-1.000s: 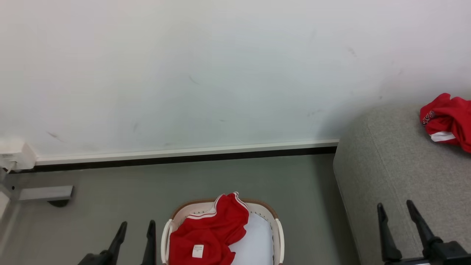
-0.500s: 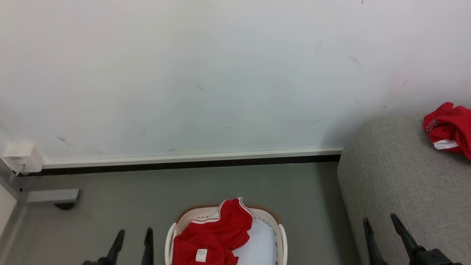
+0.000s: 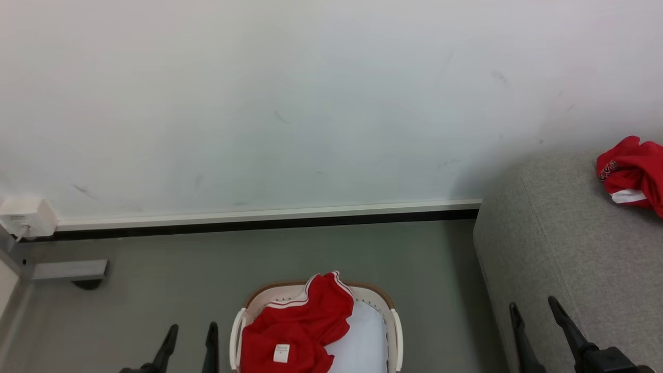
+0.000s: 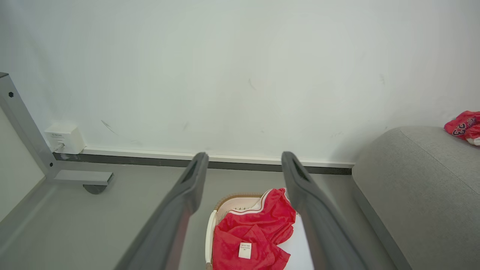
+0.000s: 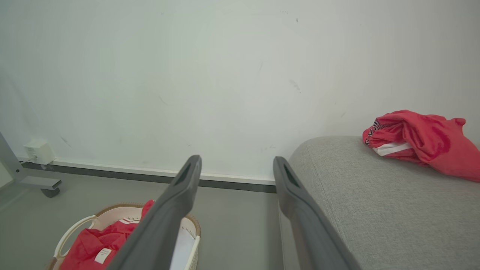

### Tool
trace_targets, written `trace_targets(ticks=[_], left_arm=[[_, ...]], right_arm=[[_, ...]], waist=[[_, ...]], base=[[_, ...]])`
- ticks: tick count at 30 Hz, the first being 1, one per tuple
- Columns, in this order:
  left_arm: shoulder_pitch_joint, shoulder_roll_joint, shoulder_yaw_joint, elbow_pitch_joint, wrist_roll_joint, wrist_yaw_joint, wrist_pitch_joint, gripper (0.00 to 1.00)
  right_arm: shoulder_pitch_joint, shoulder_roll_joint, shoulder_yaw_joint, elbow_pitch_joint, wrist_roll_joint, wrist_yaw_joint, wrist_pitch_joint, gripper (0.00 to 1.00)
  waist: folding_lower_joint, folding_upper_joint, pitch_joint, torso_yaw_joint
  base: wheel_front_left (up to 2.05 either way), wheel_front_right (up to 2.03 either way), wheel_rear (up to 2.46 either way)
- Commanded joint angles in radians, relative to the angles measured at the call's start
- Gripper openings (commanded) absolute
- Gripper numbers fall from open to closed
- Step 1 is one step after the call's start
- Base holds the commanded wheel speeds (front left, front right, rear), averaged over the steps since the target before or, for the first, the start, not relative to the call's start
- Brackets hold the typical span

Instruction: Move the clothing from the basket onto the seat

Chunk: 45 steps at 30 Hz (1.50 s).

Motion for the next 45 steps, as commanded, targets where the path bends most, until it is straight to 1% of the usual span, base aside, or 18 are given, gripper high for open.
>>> trace_targets(ticks=[1, 5, 10, 11, 13, 20, 24, 28, 32, 35, 40, 45], left_arm=[[0.003, 0.002, -0.007, 0.005, 0.005, -0.006, 0.0, 1.0], [-0.027, 0.002, -0.038, 0.02, 0.016, -0.013, 0.0, 1.0], [-0.128, 0.001, -0.112, 0.064, 0.041, -0.022, 0.0, 1.0], [-0.128, 0.001, -0.112, 0.064, 0.041, -0.022, 0.0, 1.0], [-0.188, 0.001, -0.147, 0.096, 0.052, -0.026, 0.0, 1.0], [-0.43, 0.002, -0.261, 0.291, 0.099, -0.021, 0.007, 1.0], [-0.559, 0.002, -0.33, 0.422, 0.11, -0.013, 0.052, 1.0], [-0.668, 0.003, -0.372, 0.531, 0.11, 0.008, 0.09, 1.0], [-0.757, 0.003, -0.394, 0.635, 0.098, 0.032, 0.13, 1.0], [-0.815, 0.003, -0.395, 0.705, 0.092, 0.058, 0.147, 1.0], [-0.887, 0.003, -0.395, 0.812, 0.092, 0.113, 0.16, 1.0], [-0.935, 0.007, -0.395, 0.894, 0.098, 0.163, 0.156, 1.0]], right_arm=[[-0.01, -0.003, -0.004, -0.01, -0.002, -0.003, 0.001, 1.0], [-0.026, -0.002, -0.009, -0.027, -0.014, -0.003, 0.001, 1.0], [-0.084, -0.003, -0.016, -0.067, -0.041, -0.003, 0.001, 1.0], [-0.084, -0.003, -0.016, -0.067, -0.041, -0.003, 0.001, 1.0], [-0.119, -0.002, -0.02, -0.085, -0.05, -0.003, 0.001, 1.0], [-0.242, -0.002, -0.048, -0.165, -0.052, -0.003, 0.001, 1.0], [-0.296, -0.002, -0.063, -0.203, -0.044, -0.003, 0.001, 1.0], [-0.342, -0.002, -0.065, -0.232, -0.04, -0.003, 0.001, 1.0], [-0.379, -0.002, -0.073, -0.258, -0.028, -0.003, 0.001, 1.0], [-0.397, -0.002, -0.072, -0.271, -0.018, -0.003, 0.001, 1.0], [-0.406, -0.002, -0.078, -0.278, 0.002, -0.003, 0.001, 1.0], [-0.414, -0.002, -0.079, -0.28, 0.012, -0.003, 0.001, 1.0]], waist=[[0.0, -0.0001, 0.012, -0.006], [0.0, -0.0001, 0.047, -0.014], [0.0, -0.0001, 0.171, -0.022], [0.0, -0.0001, 0.171, -0.022], [0.0, -0.0001, 0.227, -0.027], [0.0, -0.0001, 0.436, -0.062], [0.0, -0.0001, 0.538, -0.082], [0.0, -0.0001, 0.632, -0.106], [0.0, -0.0001, 0.713, -0.125], [0.0, -0.0001, 0.764, -0.135], [0.0, -0.0001, 0.811, -0.143], [0.0, -0.0001, 0.831, -0.15]], base=[[0.0, 0.0, 0.0], [0.0, 0.0, 0.0], [0.0, 0.0, 0.0], [0.0, 0.0, 0.0], [0.0, 0.0, 0.0], [0.0, 0.0, 0.0], [0.0, 0.0, 0.0], [0.0, 0.0, 0.0], [0.0, 0.0, 0.0], [0.0, 0.0, 0.0], [0.0, 0.0, 0.0], [0.0, 0.0, 0.0]])
